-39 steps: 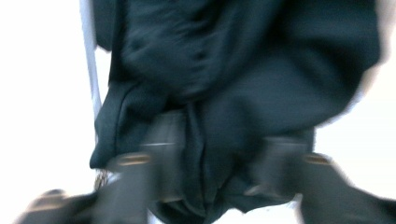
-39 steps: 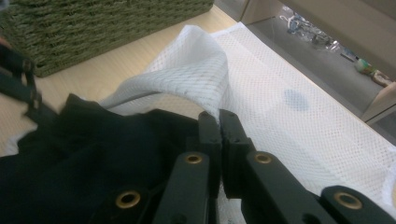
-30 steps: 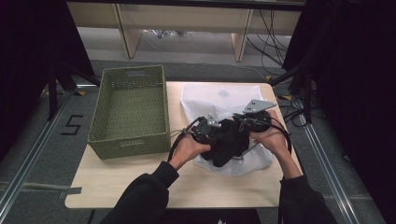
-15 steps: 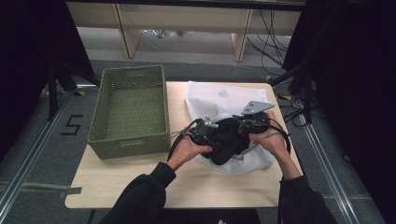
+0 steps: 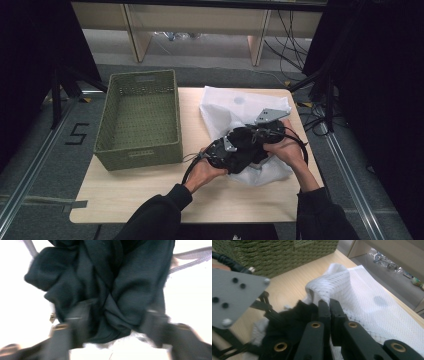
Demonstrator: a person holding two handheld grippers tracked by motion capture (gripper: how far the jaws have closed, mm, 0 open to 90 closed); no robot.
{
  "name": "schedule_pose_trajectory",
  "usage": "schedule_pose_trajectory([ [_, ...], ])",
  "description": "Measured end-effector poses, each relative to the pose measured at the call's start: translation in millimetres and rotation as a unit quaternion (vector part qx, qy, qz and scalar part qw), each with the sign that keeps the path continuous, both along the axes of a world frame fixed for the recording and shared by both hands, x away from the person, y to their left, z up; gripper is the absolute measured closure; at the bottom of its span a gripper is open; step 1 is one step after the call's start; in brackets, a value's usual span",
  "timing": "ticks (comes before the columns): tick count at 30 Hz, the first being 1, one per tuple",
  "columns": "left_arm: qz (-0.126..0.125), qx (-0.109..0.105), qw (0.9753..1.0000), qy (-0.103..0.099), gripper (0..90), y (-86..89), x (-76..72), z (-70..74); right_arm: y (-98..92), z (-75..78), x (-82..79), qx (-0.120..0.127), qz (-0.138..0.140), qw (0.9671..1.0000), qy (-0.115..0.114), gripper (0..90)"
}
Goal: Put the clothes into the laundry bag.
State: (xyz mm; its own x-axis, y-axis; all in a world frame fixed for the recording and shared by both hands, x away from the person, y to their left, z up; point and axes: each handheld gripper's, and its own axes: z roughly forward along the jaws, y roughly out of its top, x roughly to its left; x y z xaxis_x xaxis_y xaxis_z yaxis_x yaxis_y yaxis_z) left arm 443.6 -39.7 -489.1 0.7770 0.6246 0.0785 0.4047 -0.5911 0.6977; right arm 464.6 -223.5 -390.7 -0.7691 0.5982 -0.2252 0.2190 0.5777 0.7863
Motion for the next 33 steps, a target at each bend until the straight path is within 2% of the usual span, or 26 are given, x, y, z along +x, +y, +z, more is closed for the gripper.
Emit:
schedule_pose_trajectory([
  [1, 0.0, -0.005, 1.0, -0.003, 61.4, -0.8, 2.2, 2.7, 0.1, 0.2, -0.4, 0.001, 0.002, 1.0, 0.001, 89.9],
  [2, 0.004, -0.014, 0.9999, -0.009, 70.2, -1.6, 3.5, 6.8, 0.0, 0.7, -0.6, 0.003, 0.003, 1.0, 0.003, 89.9],
  [3, 0.004, -0.017, 0.9998, -0.01, 76.0, -1.7, 4.8, 11.1, -0.2, 1.4, -1.0, 0.007, 0.0, 1.0, 0.006, 89.9],
  [4, -0.001, -0.023, 0.9996, -0.014, 78.6, -1.4, 6.4, 16.1, -0.5, 2.3, -0.8, 0.006, 0.001, 1.0, 0.0, 89.9],
  [6, -0.004, -0.036, 0.9991, -0.023, 80.7, -2.0, 8.6, 27.0, -0.6, 4.0, -2.1, 0.008, 0.004, 1.0, 0.002, 89.9],
  [8, 0.0, -0.067, 0.9973, -0.029, 81.3, -3.3, 11.0, 37.4, -1.4, 7.8, -3.3, 0.013, 0.003, 0.9999, -0.002, 89.9],
  [10, 0.0, -0.096, 0.9949, -0.03, 81.3, -7.2, 11.6, 39.3, -1.0, 10.9, -4.3, 0.02, 0.004, 0.9998, -0.004, 89.9],
  [11, -0.008, -0.105, 0.994, -0.03, 81.2, -10.3, 12.3, 36.9, -0.7, 11.7, -5.1, 0.02, 0.006, 0.9998, -0.004, 89.9],
  [12, -0.007, -0.109, 0.9936, -0.029, 80.8, -13.2, 12.3, 33.7, 0.0, 11.7, -5.6, 0.019, 0.009, 0.9998, -0.005, 89.9],
  [13, -0.009, -0.094, 0.9949, -0.035, 80.1, -16.8, 12.7, 27.1, 0.7, 11.2, -6.3, 0.019, 0.008, 0.9998, -0.002, 90.0],
  [14, -0.008, -0.085, 0.9957, -0.037, 78.1, -18.4, 12.6, 22.2, 0.7, 10.6, -5.0, 0.015, 0.013, 0.9998, -0.008, 89.9],
  [15, -0.01, -0.089, 0.9955, -0.031, 74.1, -17.4, 13.8, 18.2, 0.8, 9.3, -5.4, 0.014, 0.016, 0.9998, 0.004, 89.9],
  [16, 0.002, -0.101, 0.9948, -0.016, 69.4, -15.1, 14.6, 15.3, 0.5, 7.8, -5.1, 0.014, 0.012, 0.9998, 0.001, 89.9],
  [17, 0.005, -0.101, 0.9948, -0.005, 62.6, -10.9, 15.9, 14.4, 0.5, 6.2, -4.7, 0.011, 0.012, 0.9999, -0.003, 89.9],
  [18, 0.015, -0.108, 0.9941, 0.001, 54.2, -8.9, 16.2, 13.4, 0.2, 4.8, -5.2, 0.012, 0.009, 0.9999, 0.004, 89.9],
  [20, 0.033, -0.074, 0.9966, -0.015, 39.4, -2.0, 14.0, 15.3, -1.4, 3.4, -3.3, 0.012, 0.014, 0.9998, 0.007, 89.9],
  [21, 0.044, -0.069, 0.9965, -0.017, 32.1, 1.6, 12.8, 15.6, -2.1, 3.3, -4.9, 0.021, -0.004, 0.9997, 0.014, 89.9],
  [22, 0.051, -0.066, 0.9964, -0.016, 27.0, 5.0, 12.4, 15.3, -2.8, 3.5, -4.6, 0.02, -0.006, 0.9997, 0.012, 89.9],
  [24, 0.058, -0.062, 0.9963, -0.009, 21.6, 8.7, 13.9, 13.0, -3.9, 4.1, -3.4, 0.018, 0.004, 0.9998, 0.005, 89.9],
  [26, 0.05, -0.063, 0.9968, 0.006, 18.3, 9.9, 18.7, 8.5, -3.7, 4.1, -3.3, 0.02, 0.003, 0.9997, 0.009, 89.9],
  [27, 0.058, -0.076, 0.9954, 0.006, 18.4, 7.4, 19.8, 5.6, -3.5, 4.1, -2.6, 0.018, 0.003, 0.9998, 0.006, 89.9],
  [28, 0.056, -0.083, 0.995, 0.003, 19.0, 3.4, 21.1, 2.2, -2.8, 3.9, -2.8, 0.018, 0.004, 0.9998, 0.009, 89.9],
  [29, 0.048, -0.086, 0.9951, 0.001, 23.6, -0.7, 21.2, 0.0, -2.3, 4.1, -3.3, 0.017, 0.003, 0.9998, 0.006, 89.9],
  [31, 0.038, -0.079, 0.9961, 0.004, 42.8, -7.1, 21.7, -2.9, -1.5, 4.1, -4.2, 0.02, 0.004, 0.9998, 0.009, 89.9],
  [32, 0.04, -0.091, 0.995, 0.013, 50.0, -10.9, 22.8, -5.0, -1.3, 4.0, -3.8, 0.02, 0.004, 0.9998, 0.007, 89.9],
  [33, 0.039, -0.103, 0.9938, 0.015, 62.1, -11.6, 23.1, -4.8, -1.4, 3.9, -3.4, 0.02, 0.005, 0.9998, 0.008, 89.9],
])
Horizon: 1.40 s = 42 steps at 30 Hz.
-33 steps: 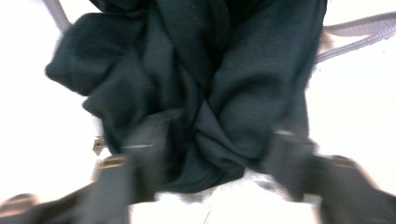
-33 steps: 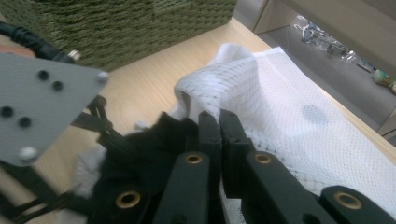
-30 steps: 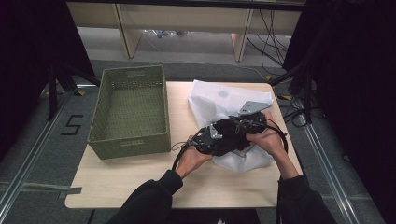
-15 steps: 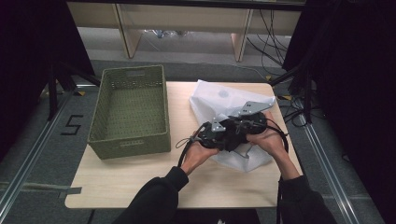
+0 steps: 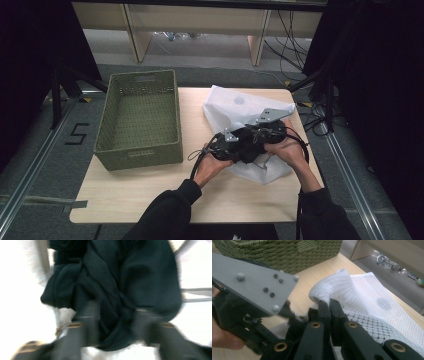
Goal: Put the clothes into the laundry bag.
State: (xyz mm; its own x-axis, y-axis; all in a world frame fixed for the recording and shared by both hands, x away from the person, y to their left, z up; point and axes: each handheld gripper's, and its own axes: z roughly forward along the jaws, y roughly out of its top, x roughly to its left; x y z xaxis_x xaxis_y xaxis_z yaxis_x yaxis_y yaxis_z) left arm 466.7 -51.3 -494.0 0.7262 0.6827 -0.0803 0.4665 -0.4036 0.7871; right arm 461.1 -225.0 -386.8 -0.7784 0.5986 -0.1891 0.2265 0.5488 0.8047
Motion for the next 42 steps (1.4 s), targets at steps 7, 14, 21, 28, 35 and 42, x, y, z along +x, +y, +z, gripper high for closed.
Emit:
schedule_pose_trajectory([
  [7, -0.008, -0.074, 0.997, -0.019, 80.1, -1.0, 7.9, 21.9, -3.6, 6.6, -2.2, 0.005, 0.008, 1.0, -0.003, 89.9],
  [14, 0.024, -0.066, 0.9975, 0.008, 65.5, 2.1, 18.1, 0.5, -6.1, 0.7, -1.5, 0.006, 0.001, 0.9999, 0.009, 89.9],
  [21, 0.016, 0.003, 0.9998, 0.013, 34.9, 12.2, 0.5, 6.4, -7.0, -2.7, -2.3, 0.005, 0.002, 0.9998, 0.017, 89.9],
  [28, -0.004, 0.001, 0.9998, 0.021, 74.5, 2.0, 6.8, -7.6, -5.7, -3.9, -7.1, 0.0, 0.003, 0.9999, 0.015, 89.9],
  [35, -0.011, 0.005, 0.9996, 0.027, 63.7, 18.5, -5.2, 2.3, -6.6, -22.8, -9.7, -0.016, 0.008, 0.9988, 0.045, 89.9],
  [42, 0.01, 0.064, 0.9976, 0.024, 43.9, 31.9, -22.2, 4.7, -4.6, -37.0, -12.1, -0.031, 0.006, 0.9978, 0.058, 89.9],
])
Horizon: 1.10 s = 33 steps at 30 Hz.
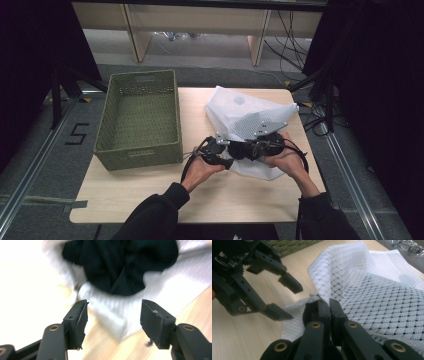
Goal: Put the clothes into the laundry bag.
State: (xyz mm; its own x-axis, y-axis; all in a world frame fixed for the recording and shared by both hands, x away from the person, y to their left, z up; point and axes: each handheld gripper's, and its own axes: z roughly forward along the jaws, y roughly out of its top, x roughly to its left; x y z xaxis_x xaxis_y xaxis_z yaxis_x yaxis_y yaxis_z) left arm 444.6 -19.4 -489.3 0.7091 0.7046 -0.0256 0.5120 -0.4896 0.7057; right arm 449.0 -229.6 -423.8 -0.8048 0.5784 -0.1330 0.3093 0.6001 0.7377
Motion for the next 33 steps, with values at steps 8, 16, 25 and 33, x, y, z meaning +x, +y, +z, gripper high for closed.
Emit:
schedule_pose_trajectory([
  [8, -0.034, -0.014, 0.9991, 0.023, 86.3, 4.7, 4.6, -17.6, 11.4, -16.1, -0.3, -0.019, 0.016, 0.9995, 0.02, 89.9],
  [16, -0.06, -0.027, 0.9973, 0.031, 87.5, 15.2, -11.8, -6.2, 20.0, -38.8, -1.3, -0.044, 0.024, 0.9977, 0.047, 89.9],
  [25, -0.049, -0.006, 0.9982, 0.033, 87.9, 31.3, -26.7, -12.2, 37.0, -56.0, -2.6, -0.084, 0.034, 0.9942, 0.058, 89.9],
  [33, -0.047, 0.012, 0.9979, 0.041, 88.0, 40.7, -30.6, -14.5, 21.5, -54.4, 24.6, -0.097, -0.032, 0.9947, 0.013, 90.0],
])
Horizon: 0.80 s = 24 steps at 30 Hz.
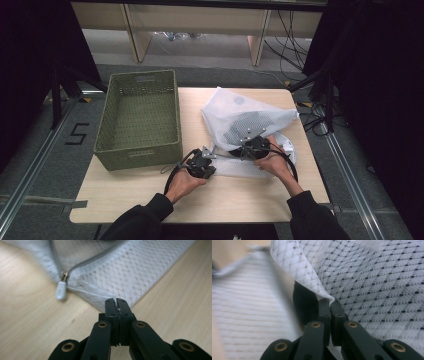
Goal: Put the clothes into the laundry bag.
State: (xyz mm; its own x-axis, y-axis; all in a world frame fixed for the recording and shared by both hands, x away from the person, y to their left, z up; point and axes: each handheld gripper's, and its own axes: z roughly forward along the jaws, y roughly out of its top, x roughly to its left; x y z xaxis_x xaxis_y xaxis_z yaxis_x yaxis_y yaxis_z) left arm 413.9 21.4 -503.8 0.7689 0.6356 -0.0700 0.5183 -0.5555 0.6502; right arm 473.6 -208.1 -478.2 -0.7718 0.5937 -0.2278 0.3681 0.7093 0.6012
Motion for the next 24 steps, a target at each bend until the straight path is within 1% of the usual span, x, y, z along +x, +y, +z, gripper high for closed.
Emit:
schedule_pose_trajectory([
  [1, 0.001, 0.001, 1.0, -0.002, 88.0, 0.3, -1.6, 0.2, -2.3, 0.3, 3.3, 0.001, -0.008, 1.0, -0.003, 90.0],
  [2, -0.003, 0.001, 1.0, -0.004, 88.0, 0.9, -3.1, 0.7, -4.1, 0.5, 5.8, 0.005, -0.015, 0.9999, -0.005, 90.0],
  [3, -0.006, 0.003, 1.0, -0.003, 88.0, 1.5, -4.2, 1.9, -6.8, 0.6, 10.1, 0.007, -0.016, 0.9998, -0.013, 90.0],
  [4, -0.001, 0.003, 1.0, -0.009, 88.0, 2.1, -6.0, 3.5, -8.4, 0.7, 13.8, 0.005, -0.013, 0.9998, -0.012, 90.0],
  [5, -0.004, 0.006, 0.9999, -0.01, 88.1, 2.9, -6.4, 4.5, -10.0, 1.4, 16.9, 0.002, -0.02, 0.9998, -0.008, 90.0],
  [6, -0.006, 0.009, 0.9998, -0.014, 88.1, 4.2, -7.2, 6.5, -9.8, 0.2, 18.2, 0.001, -0.027, 0.9995, -0.014, 90.0],
  [7, -0.004, 0.006, 0.9998, -0.017, 88.1, 4.9, -7.7, 7.0, -10.4, 0.3, 22.6, -0.006, -0.026, 0.9996, -0.009, 89.9],
  [8, -0.007, 0.005, 0.9998, -0.017, 88.1, 5.9, -7.6, 6.8, -10.5, -1.2, 26.1, -0.006, -0.025, 0.9996, -0.014, 90.0],
  [9, 0.0, 0.006, 0.9999, -0.016, 88.1, 6.7, -7.8, 6.2, -11.4, -1.7, 31.4, -0.012, -0.031, 0.9993, -0.018, 89.9],
  [10, -0.005, 0.01, 0.9998, -0.015, 88.0, 7.5, -7.5, 6.3, -12.2, -1.6, 36.5, -0.01, -0.04, 0.999, -0.016, 90.0],
  [11, -0.005, 0.01, 0.9998, -0.015, 88.0, 7.5, -7.5, 6.3, -12.2, -1.6, 36.5, -0.01, -0.04, 0.999, -0.016, 90.0],
  [13, -0.003, 0.003, 0.9999, -0.012, 87.9, 7.1, -5.8, 5.8, -13.4, -2.0, 46.9, -0.006, -0.048, 0.9986, -0.019, 90.0],
  [14, -0.003, 0.002, 0.9999, -0.012, 87.9, 7.3, -5.6, 6.1, -14.3, -1.9, 48.3, -0.004, -0.039, 0.999, -0.019, 89.9],
  [15, -0.007, 0.003, 0.9999, -0.015, 87.8, 8.2, -5.2, 6.8, -14.4, -0.8, 46.8, -0.004, -0.042, 0.9989, -0.017, 90.0],
  [16, -0.003, 0.0, 0.9999, -0.015, 87.7, 9.1, -5.4, 7.6, -14.7, 0.1, 45.9, -0.004, -0.04, 0.999, -0.019, 90.0],
  [17, 0.001, -0.001, 0.9999, -0.015, 87.5, 9.7, -5.3, 8.2, -15.1, 3.3, 42.4, -0.002, -0.038, 0.999, -0.022, 90.0],
  [18, -0.003, -0.005, 0.9998, -0.017, 87.5, 11.0, -4.6, 9.3, -15.6, 6.4, 38.7, -0.004, -0.031, 0.9993, -0.023, 90.0],
  [19, 0.0, -0.008, 0.9999, -0.013, 87.4, 11.4, -4.7, 9.6, -16.0, 9.4, 33.1, -0.01, -0.027, 0.9991, -0.033, 90.0],
  [20, -0.004, -0.006, 0.9998, -0.018, 87.4, 13.3, -3.9, 10.1, -16.4, 11.5, 29.3, -0.01, -0.016, 0.9995, -0.026, 90.0],
  [21, -0.003, -0.005, 0.9998, -0.019, 87.4, 14.0, -3.8, 10.3, -16.5, 15.2, 21.6, -0.003, -0.011, 0.9996, -0.026, 90.0],
  [22, 0.003, -0.007, 0.9998, -0.016, 87.4, 14.5, -4.5, 10.2, -17.4, 17.9, 17.6, -0.005, -0.008, 0.9995, -0.031, 90.0],
  [23, 0.0, -0.007, 0.9998, -0.019, 87.4, 15.4, -4.5, 10.8, -18.1, 21.5, 11.4, -0.004, -0.001, 0.9994, -0.034, 90.0],
  [24, 0.0, -0.002, 0.9998, -0.018, 87.4, 16.4, -4.5, 12.1, -17.4, 23.2, 5.5, 0.0, 0.006, 0.9996, -0.026, 90.0],
])
